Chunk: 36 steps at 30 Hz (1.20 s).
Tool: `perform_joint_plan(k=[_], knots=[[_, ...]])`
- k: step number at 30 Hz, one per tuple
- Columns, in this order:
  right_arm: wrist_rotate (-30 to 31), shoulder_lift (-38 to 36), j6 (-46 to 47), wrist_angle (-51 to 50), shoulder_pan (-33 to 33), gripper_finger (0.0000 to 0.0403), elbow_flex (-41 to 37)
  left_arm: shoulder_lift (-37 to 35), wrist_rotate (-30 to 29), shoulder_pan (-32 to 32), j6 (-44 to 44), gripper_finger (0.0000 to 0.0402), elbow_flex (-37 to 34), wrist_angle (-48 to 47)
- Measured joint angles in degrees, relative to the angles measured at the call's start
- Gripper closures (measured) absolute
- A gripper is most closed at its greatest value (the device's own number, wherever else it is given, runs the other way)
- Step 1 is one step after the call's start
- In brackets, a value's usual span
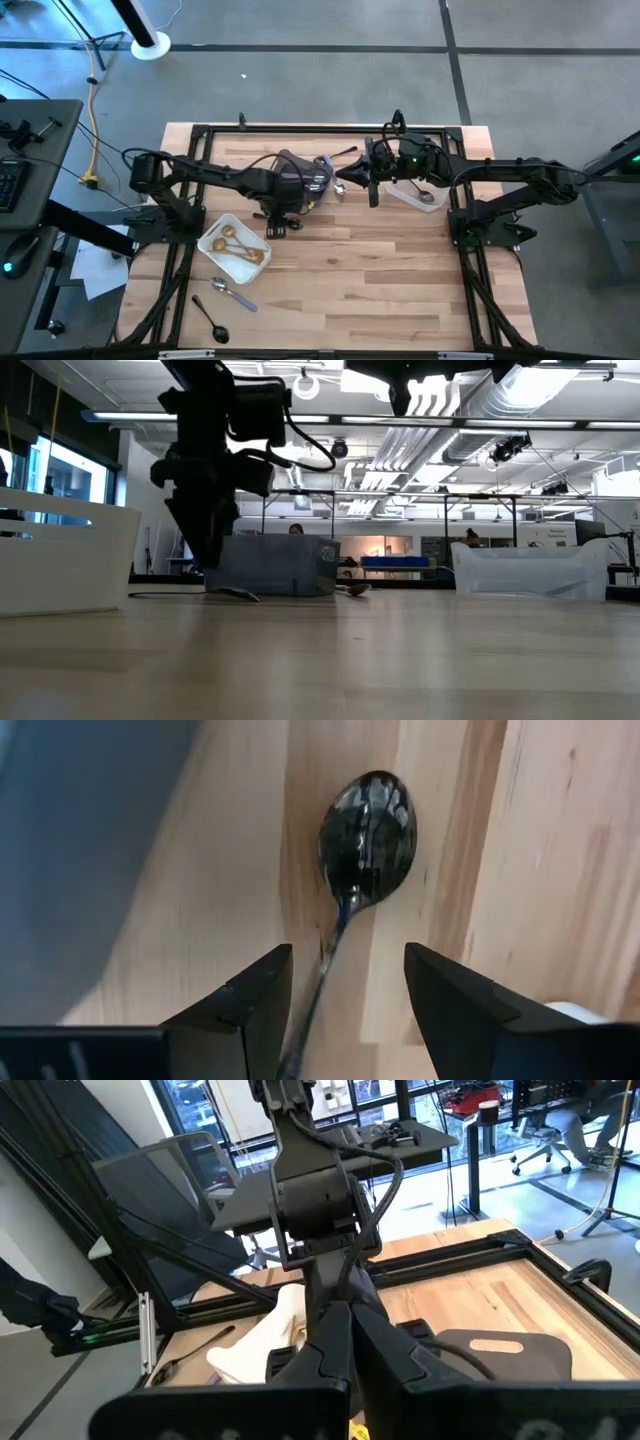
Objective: Sort silverware by color (type)
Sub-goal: Put the center black spoon into the transparent bin
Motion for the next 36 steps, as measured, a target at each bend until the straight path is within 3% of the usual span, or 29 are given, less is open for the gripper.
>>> perform_joint_plan(k=[17,24,36], knots=[[-0.15,0.02,-0.01,-3.94,0.00,0.0403,0.00,1.06,-0.15,-0.61,12.71,0.0222,-1.41,5.46],[-0.15,0.02,-0.21,-4.34,0.00,0.0403,0.00,1.08,-1.00,-0.61,12.65,0.0224,-5.68,8.75],[-0.15,0.02,-1.00,-4.32,0.00,0.0402,0.00,1.02,-2.03,-0.66,11.20,0.0224,-7.22,13.20]])
